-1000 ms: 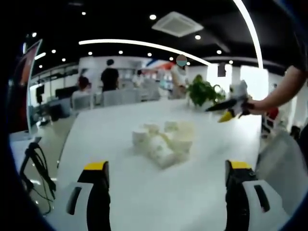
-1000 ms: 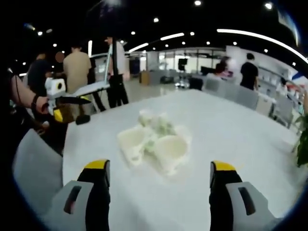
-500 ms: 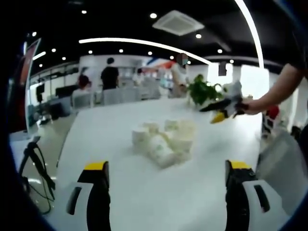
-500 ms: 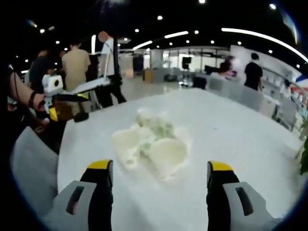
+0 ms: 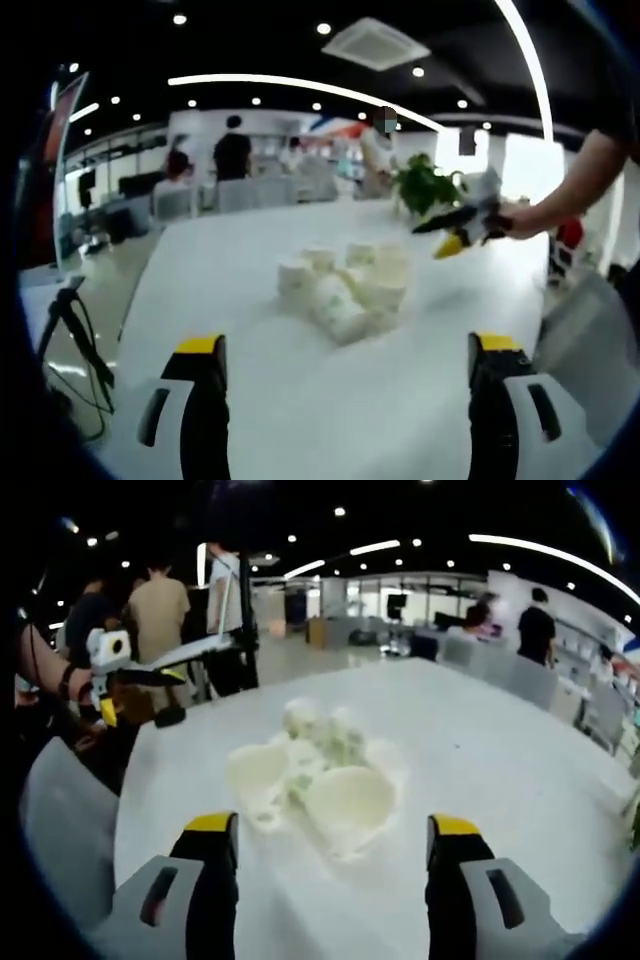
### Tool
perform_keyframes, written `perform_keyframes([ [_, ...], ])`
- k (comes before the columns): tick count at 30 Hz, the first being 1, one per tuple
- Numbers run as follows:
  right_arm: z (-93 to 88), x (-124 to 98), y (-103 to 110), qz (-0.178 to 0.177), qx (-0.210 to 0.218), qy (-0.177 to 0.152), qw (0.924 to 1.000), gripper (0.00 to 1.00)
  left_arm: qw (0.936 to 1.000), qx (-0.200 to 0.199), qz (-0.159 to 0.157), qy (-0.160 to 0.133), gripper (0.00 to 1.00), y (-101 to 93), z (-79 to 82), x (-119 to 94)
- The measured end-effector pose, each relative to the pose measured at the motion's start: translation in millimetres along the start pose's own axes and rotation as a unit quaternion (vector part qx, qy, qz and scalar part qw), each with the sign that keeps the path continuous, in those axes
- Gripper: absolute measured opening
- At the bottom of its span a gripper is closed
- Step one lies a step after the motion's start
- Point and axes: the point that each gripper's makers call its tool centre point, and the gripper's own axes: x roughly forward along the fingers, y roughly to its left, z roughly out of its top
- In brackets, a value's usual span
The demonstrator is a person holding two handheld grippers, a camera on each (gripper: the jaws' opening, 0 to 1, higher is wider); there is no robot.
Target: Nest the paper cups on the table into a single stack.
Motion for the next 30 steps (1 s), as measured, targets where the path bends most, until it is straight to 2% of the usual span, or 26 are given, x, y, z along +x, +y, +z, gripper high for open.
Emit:
perform_keyframes([
  [12, 5.8, 12, -5, 0.008, -0.011, 0.001, 0.9999, 0.69, 1.0000, 0.004, -0.004, 0.006, 1.00, -3.4, -0.4, -5],
  [30, 2.8, 29, -10, 0.020, -0.023, 0.012, 0.9994, 0.64, 0.9999, 0.001, -0.004, 0.010, 1.00, -1.9, -3.2, -3],
])
